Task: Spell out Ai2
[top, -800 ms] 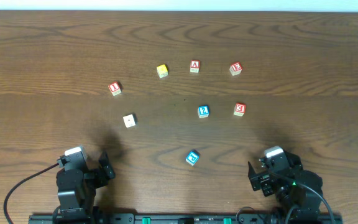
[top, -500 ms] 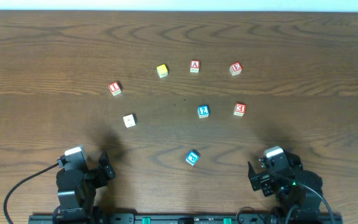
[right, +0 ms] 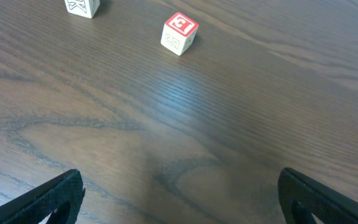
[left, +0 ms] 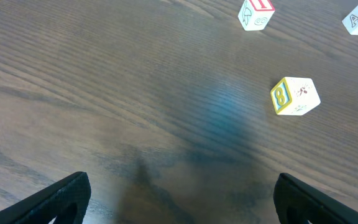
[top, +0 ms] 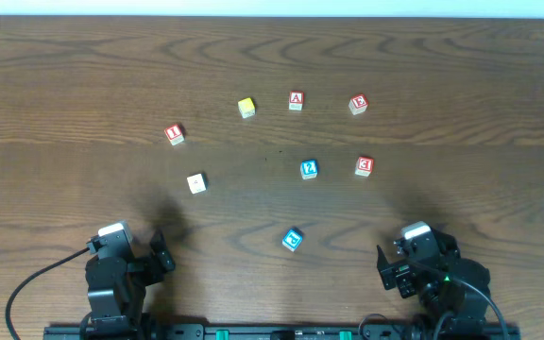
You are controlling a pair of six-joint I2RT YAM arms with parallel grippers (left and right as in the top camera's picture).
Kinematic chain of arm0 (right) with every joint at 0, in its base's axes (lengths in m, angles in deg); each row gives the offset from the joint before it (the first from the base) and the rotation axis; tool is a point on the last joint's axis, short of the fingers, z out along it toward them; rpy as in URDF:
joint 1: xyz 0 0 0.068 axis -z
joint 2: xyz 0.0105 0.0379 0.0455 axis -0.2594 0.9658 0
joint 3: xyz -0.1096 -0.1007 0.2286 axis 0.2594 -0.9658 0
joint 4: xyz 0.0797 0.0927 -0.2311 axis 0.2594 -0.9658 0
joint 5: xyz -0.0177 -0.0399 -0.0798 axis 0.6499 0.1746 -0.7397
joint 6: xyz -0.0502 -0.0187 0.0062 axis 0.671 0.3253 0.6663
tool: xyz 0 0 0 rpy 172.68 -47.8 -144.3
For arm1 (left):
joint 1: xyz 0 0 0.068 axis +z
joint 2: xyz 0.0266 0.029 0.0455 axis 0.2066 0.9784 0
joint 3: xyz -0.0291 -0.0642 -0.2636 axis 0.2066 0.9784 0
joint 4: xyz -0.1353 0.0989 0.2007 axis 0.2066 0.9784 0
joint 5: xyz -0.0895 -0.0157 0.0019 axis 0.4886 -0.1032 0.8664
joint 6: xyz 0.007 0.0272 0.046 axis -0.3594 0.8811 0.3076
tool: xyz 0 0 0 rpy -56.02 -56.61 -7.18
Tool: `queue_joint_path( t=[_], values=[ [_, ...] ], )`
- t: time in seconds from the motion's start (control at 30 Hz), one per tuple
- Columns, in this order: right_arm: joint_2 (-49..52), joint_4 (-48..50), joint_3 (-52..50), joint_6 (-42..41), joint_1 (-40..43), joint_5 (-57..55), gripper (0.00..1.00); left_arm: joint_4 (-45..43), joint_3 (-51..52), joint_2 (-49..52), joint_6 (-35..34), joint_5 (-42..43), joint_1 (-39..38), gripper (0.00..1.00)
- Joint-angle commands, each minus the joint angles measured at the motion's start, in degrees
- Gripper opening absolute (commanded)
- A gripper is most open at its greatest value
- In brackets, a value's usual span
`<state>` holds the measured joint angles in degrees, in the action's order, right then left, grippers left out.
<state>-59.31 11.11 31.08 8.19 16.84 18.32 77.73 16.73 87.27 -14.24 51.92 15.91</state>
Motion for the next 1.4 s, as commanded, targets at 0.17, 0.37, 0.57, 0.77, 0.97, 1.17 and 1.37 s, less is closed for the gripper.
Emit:
queue_joint_path(
  t=[0.17,0.37,0.57,0.77,0.97,1.17,1.37],
  values=[
    [-0.37,-0.04,-0.61,0.74,0.26,0.07,0.99,0.48,0.94,-0.37,1.22,-0.50,0.26,0.95],
    [-0.37,-0.04,-0.61,0.74,0.26,0.07,0.99,0.48,0.94,-0.37,1.22,-0.50,0.26,0.95],
    [-0.37,-0.04,-0.61,0.74,0.26,0.07,0.99,0.46,0.94,-0.37,1.22,-0.50,0.26,0.95],
    [-0.37,-0.04,-0.61,0.74,0.26,0.09,0.99,0.42,0.94,-0.37,1.22,-0.50,0.26,0.95],
    [-0.37,-0.04,-0.61,0.74,0.26,0.07,0.99,0.26,0.94,-0.37,0.11,0.00,0.26,0.95],
    [-0.37,-0.04,-0.61,0.74,0.26,0.07,0.99,-6.93,0.92,-0.37,-10.14,9.16,0.22,0.95],
    [-0.37,-0.04,-0.61,0.74,0.26,0.09,0.99,-16.02,0.92,-0.35,-12.13,18.80,0.22,0.95]
  ],
)
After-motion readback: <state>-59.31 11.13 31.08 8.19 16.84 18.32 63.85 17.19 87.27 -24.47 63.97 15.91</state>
